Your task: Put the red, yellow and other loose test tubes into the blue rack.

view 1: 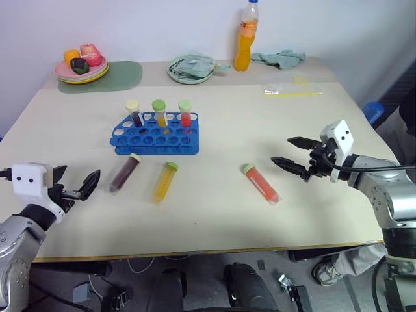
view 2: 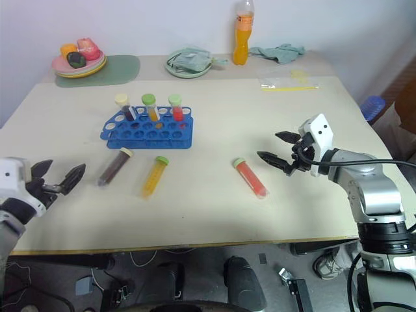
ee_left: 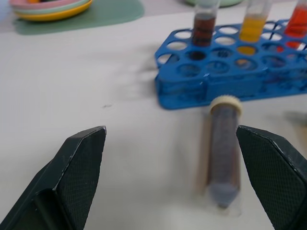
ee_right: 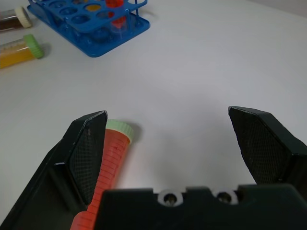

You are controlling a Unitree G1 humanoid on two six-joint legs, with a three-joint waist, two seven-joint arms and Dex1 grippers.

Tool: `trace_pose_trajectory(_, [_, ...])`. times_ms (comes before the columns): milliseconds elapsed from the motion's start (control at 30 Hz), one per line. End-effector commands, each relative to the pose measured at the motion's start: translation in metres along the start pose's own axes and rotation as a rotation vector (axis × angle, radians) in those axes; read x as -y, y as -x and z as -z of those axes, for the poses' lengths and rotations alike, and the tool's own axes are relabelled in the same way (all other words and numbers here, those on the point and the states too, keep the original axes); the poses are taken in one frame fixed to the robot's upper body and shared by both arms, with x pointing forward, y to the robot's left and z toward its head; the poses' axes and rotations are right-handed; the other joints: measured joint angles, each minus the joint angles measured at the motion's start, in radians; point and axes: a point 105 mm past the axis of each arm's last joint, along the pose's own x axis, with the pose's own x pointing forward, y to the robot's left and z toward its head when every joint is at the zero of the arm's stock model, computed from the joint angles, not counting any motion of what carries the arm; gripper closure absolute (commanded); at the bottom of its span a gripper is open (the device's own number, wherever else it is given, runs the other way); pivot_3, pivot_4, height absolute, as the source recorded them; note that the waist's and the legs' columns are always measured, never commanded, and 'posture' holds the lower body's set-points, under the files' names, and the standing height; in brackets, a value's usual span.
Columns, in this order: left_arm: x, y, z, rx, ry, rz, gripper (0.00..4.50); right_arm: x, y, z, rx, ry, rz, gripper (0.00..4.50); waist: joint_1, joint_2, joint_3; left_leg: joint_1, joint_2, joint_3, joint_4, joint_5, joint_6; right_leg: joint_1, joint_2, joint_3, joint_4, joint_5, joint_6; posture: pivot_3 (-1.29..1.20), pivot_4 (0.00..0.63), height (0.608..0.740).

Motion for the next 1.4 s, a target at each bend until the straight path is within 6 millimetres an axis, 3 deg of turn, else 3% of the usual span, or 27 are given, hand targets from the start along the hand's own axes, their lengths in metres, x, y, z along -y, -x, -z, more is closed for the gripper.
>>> trace_pose_trajectory(33, [0.023,-0.015,-0.011,0.040,-0.021,0.098,0.06,-0.005,0.005,-0.019,0.031,0.038,0.047,0.00,0.002,0.000,0.000,0.000,0.000,0.000,0.000,0.000,0.000,0.000,0.000,0.000,0.000,0.000,0.000,0.00,0.150,0.740])
trace_pose_trajectory(267, [0.085,-0.026,-0.007,0.018,-0.114,0.424,0.06,-0.035,-0.003,-0.033,-0.082,0.088,0.049,0.00,-0.007,0.000,0.000,0.000,0.000,0.000,0.000,0.000,0.000,0.000,0.001,0.000,0.000,0.000,0.000,0.00,0.150,0.740])
trace_pose_trajectory(433, [0.117,-0.021,-0.006,0.021,-0.119,0.599,0.06,-0.045,-0.018,-0.013,-0.363,-0.091,0.088,0.00,-0.005,0.000,0.000,0.000,0.001,0.000,0.000,0.000,0.000,-0.001,0.001,0.000,0.001,0.001,-0.002,0.00,0.150,0.740])
trace_pose_trajectory(600, [0.130,-0.017,0.000,0.008,-0.127,0.681,0.06,-0.052,-0.026,-0.012,-0.498,-0.098,0.088,0.00,0.000,0.001,0.000,-0.002,0.000,0.000,0.000,0.000,0.000,-0.003,0.000,0.000,0.000,0.001,-0.002,0.00,0.150,0.740])
trace_pose_trajectory(767, [0.147,-0.012,0.005,0.021,-0.140,0.745,0.06,-0.038,-0.037,-0.003,-0.610,-0.111,0.159,0.00,-0.004,0.000,0.000,-0.003,0.000,0.000,0.000,0.000,0.000,-0.004,0.000,0.000,0.000,0.001,-0.002,0.00,0.150,0.740])
trace_pose_trajectory(1200, [0.157,-0.012,0.007,0.032,-0.134,0.744,0.06,-0.042,-0.055,0.005,-0.740,-0.142,0.098,0.00,-0.006,0.001,0.000,-0.003,0.000,0.000,0.000,0.000,0.000,-0.004,0.001,0.000,0.000,0.002,-0.001,0.00,0.150,0.740])
trace_pose_trajectory(1400, [0.157,-0.011,0.007,0.033,-0.136,0.736,0.00,-0.051,-0.059,0.011,-0.786,-0.169,0.037,2.79,-0.006,0.001,0.000,-0.003,0.000,0.000,0.000,0.000,0.001,-0.004,0.001,0.000,0.000,0.002,0.000,0.00,0.150,0.740])
